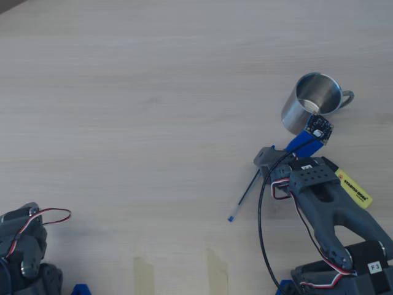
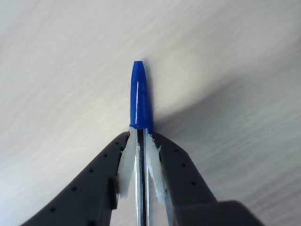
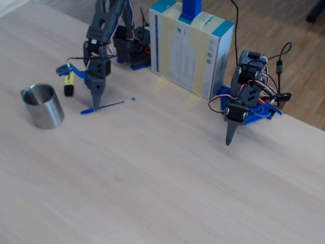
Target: Grab the blue pen and put it in the silver cup.
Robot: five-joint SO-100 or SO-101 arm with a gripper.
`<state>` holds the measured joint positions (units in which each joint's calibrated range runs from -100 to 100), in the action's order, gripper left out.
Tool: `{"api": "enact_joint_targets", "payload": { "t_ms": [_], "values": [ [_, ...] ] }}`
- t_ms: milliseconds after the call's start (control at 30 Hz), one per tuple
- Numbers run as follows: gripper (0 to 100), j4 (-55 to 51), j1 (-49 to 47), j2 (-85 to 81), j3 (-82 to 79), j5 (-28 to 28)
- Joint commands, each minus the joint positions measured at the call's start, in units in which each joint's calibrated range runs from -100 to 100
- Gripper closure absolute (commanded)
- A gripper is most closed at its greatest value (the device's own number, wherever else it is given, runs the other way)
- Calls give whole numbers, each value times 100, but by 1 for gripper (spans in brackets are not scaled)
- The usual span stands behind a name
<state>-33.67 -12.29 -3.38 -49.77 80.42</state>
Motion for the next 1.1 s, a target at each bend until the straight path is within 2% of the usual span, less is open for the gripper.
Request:
{"api": "enact_joint_targets", "payload": {
  "t_ms": [0,1067],
  "values": [
    [98,-44,-36,-228,21,19],
    [98,8,-568,-2489,-868,8]
  ]
}}
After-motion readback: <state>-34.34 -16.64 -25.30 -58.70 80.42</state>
